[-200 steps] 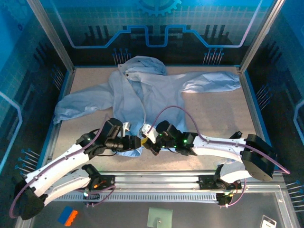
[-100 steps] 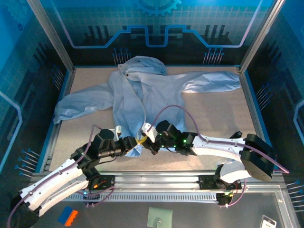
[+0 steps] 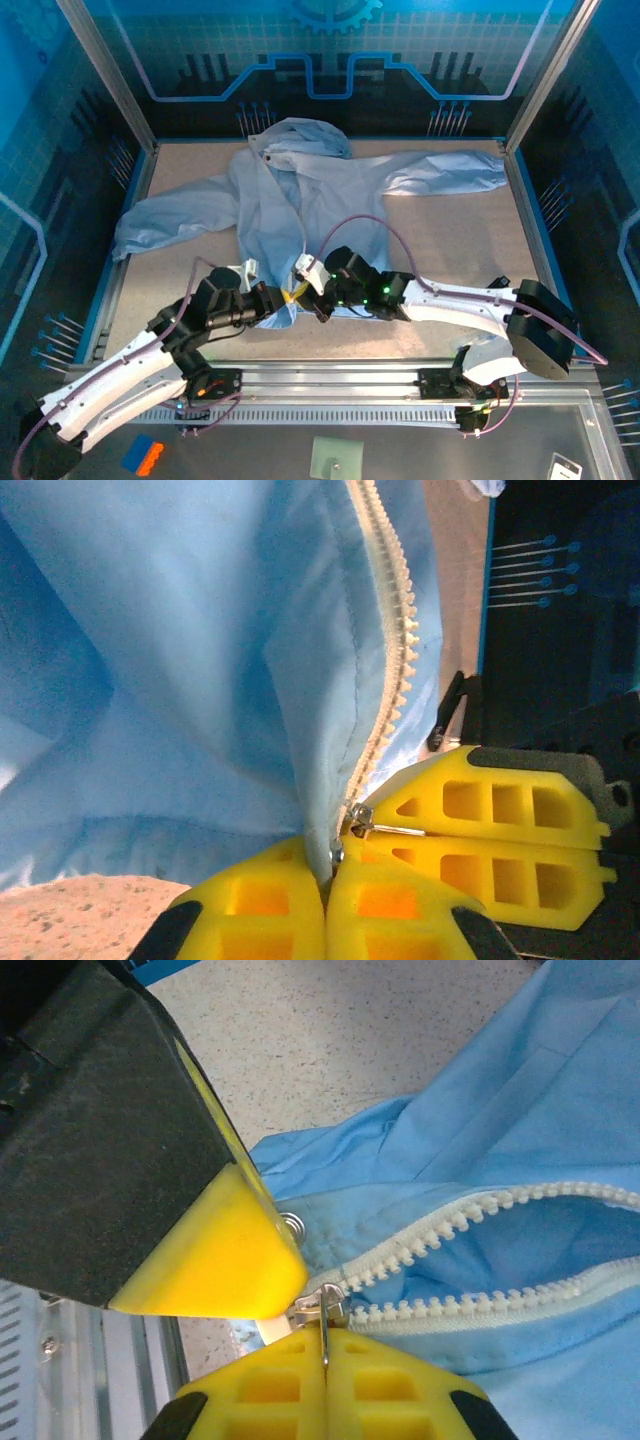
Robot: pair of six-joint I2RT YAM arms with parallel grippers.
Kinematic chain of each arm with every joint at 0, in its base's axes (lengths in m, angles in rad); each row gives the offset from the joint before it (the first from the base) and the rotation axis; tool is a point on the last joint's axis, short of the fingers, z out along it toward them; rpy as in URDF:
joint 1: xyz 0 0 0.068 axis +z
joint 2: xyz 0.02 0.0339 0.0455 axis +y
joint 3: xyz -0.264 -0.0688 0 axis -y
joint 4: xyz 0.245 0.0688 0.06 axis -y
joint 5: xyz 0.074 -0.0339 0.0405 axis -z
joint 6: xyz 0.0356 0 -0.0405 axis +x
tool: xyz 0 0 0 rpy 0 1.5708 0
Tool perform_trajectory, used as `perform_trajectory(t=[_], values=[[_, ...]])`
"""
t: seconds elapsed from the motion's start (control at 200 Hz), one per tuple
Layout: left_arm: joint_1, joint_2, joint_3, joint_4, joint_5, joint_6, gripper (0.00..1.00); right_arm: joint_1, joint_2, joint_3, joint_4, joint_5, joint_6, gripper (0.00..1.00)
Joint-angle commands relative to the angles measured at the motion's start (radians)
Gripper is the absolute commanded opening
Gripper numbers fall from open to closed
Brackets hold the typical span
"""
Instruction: Zip up the jacket
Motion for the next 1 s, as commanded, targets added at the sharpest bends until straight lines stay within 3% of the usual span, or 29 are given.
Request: perform_trajectory(t=[0.0, 0.17, 0.54, 0.665, 0.991], values=[[-0.01, 0.071, 0.098, -0.169, 0.03, 0.156, 0.0, -0.019, 0.017, 0.096, -0.13, -0.021, -0.036, 0.0], [-0.024, 0.143, 0.191, -0.304, 0.029, 0.259, 0.0, -0.03, 0.073, 0.191, -0.275, -0.008, -0.11, 0.0], [-0.04, 0.209, 0.301, -0.487, 0.013, 0.408, 0.0, -0.08, 0.149, 0.304, -0.397, 0.035, -0.13, 0.0], [-0.04, 0.21, 0.307, -0.473, 0.017, 0.416, 0.0, -0.135, 0.12, 0.261, -0.339, -0.037, -0.09, 0.0], [-0.043, 0.203, 0.291, -0.378, 0.086, 0.406, 0.0, -0.14, 0.104, 0.223, -0.261, -0.274, -0.182, 0.0]])
